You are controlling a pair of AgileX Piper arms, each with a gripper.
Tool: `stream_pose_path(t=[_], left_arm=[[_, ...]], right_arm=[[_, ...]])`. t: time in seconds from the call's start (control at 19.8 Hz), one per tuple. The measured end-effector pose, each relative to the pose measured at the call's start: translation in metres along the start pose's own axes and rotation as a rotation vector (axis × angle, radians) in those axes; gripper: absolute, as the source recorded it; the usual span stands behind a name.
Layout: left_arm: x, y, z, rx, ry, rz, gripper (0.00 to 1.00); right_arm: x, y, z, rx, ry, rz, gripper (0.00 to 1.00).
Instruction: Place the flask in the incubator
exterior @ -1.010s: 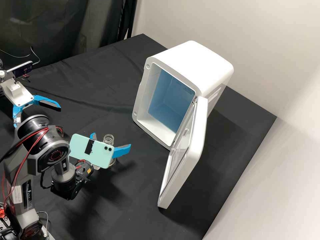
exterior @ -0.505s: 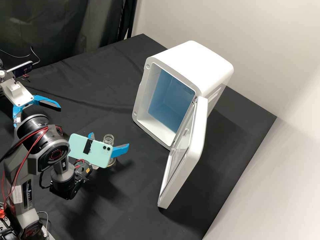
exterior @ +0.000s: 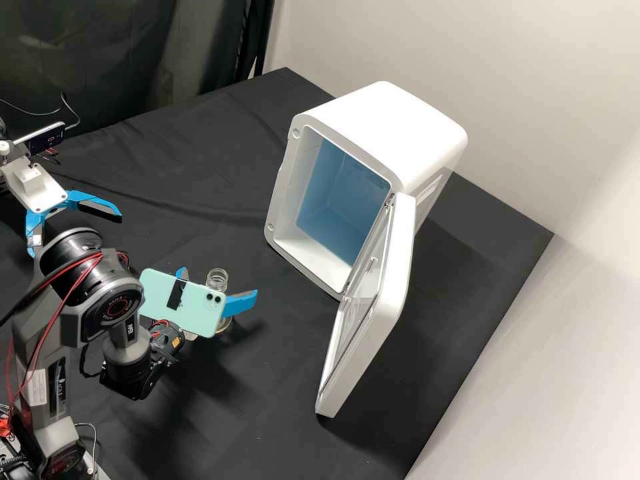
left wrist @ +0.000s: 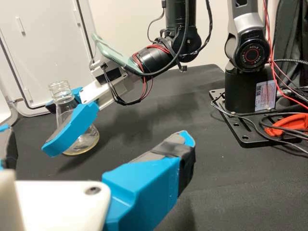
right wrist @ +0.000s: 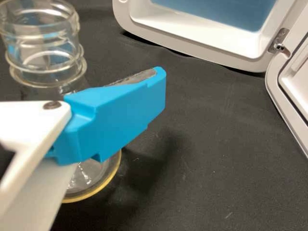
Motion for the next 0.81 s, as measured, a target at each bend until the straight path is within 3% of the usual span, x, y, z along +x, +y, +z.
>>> stream_pose_path(t=[0.05, 0.81], left_arm=[[0.0000, 0.0000, 0.0000, 0.000, 0.000, 0.000, 1.00], [0.0000, 0.0000, 0.0000, 0.000, 0.000, 0.000, 1.00]], right_arm=[[0.0001, -0.0003, 0.0002, 0.001, -0.001, -0.001, 0.00], [0.0002, -0.0015, -0.0007, -0.004, 0.011, -0.013, 0.00]])
